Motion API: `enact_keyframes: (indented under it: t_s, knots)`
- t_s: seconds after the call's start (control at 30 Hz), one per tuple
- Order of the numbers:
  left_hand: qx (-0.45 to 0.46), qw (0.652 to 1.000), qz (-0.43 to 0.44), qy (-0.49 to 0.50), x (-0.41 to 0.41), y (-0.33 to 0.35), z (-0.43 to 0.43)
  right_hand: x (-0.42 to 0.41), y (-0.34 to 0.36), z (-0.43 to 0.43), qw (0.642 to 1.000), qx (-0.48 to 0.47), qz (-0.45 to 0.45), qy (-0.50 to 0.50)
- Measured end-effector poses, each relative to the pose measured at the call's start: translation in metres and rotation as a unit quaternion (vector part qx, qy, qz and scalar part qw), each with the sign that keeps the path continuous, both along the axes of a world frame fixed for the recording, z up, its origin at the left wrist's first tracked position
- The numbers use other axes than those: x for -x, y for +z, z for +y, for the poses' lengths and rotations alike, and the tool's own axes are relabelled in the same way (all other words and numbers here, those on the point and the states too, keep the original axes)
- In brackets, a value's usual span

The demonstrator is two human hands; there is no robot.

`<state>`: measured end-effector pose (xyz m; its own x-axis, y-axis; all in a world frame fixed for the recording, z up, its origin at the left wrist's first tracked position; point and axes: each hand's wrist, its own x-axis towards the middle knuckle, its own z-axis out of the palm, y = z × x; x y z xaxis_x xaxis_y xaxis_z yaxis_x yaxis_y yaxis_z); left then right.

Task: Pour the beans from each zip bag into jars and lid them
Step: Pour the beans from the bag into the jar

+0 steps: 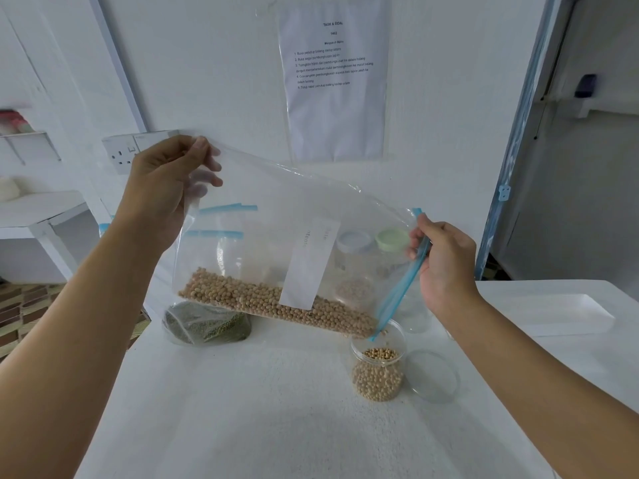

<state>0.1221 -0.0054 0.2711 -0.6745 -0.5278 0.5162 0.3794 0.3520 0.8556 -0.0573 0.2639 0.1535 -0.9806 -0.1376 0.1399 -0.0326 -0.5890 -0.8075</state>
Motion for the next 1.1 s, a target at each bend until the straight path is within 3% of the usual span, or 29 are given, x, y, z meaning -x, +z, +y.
enact_keyframes:
  t_s: [1.1]
  knots:
    - [0.010,1.000,-0.002,-0.006,-0.0001,0.0054,0.0038,-0.0022,0.0035,0.0061,1.000,-0.007,0.003,-0.015]
